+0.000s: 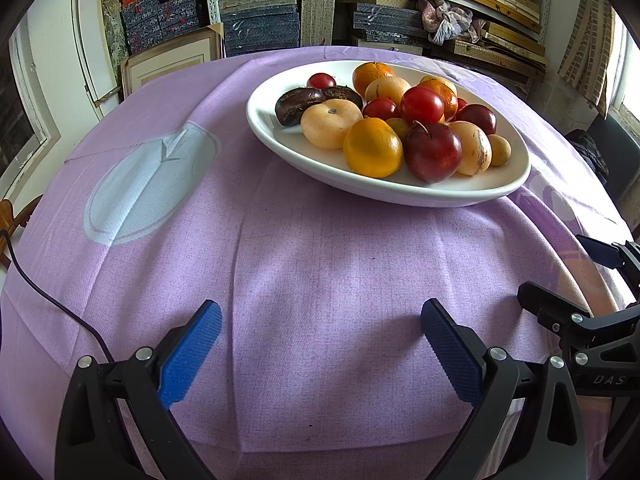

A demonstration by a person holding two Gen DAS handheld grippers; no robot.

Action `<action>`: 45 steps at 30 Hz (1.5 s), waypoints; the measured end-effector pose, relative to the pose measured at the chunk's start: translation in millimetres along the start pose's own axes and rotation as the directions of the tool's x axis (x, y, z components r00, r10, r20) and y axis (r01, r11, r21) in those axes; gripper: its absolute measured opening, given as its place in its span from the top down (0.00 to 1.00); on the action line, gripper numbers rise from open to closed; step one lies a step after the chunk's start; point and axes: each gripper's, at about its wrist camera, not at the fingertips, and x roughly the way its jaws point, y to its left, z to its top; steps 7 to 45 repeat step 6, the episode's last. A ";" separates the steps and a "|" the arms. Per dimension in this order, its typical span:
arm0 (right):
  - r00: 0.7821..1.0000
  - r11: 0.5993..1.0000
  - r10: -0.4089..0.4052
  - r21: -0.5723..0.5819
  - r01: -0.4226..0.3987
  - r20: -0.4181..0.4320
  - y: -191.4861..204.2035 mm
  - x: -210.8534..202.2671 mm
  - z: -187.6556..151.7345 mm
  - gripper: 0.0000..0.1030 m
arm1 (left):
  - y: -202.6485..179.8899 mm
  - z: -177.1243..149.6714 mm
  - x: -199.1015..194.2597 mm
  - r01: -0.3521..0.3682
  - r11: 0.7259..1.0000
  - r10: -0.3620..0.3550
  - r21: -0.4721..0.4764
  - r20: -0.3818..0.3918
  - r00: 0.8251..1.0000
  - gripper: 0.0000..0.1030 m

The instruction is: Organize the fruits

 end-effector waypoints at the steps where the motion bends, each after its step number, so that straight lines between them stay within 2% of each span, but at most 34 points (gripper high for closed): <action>1: 1.000 1.000 0.000 0.000 0.000 0.000 -0.8 0.6 0.6 0.04 | 0.1 0.1 0.0 0.001 1.000 -0.001 -0.001 0.000 1.000 0.03; 45: 1.000 1.000 0.000 0.000 0.000 0.000 -0.1 0.1 0.0 0.04 | -0.4 0.3 0.3 0.000 1.000 0.000 0.000 0.000 1.000 0.03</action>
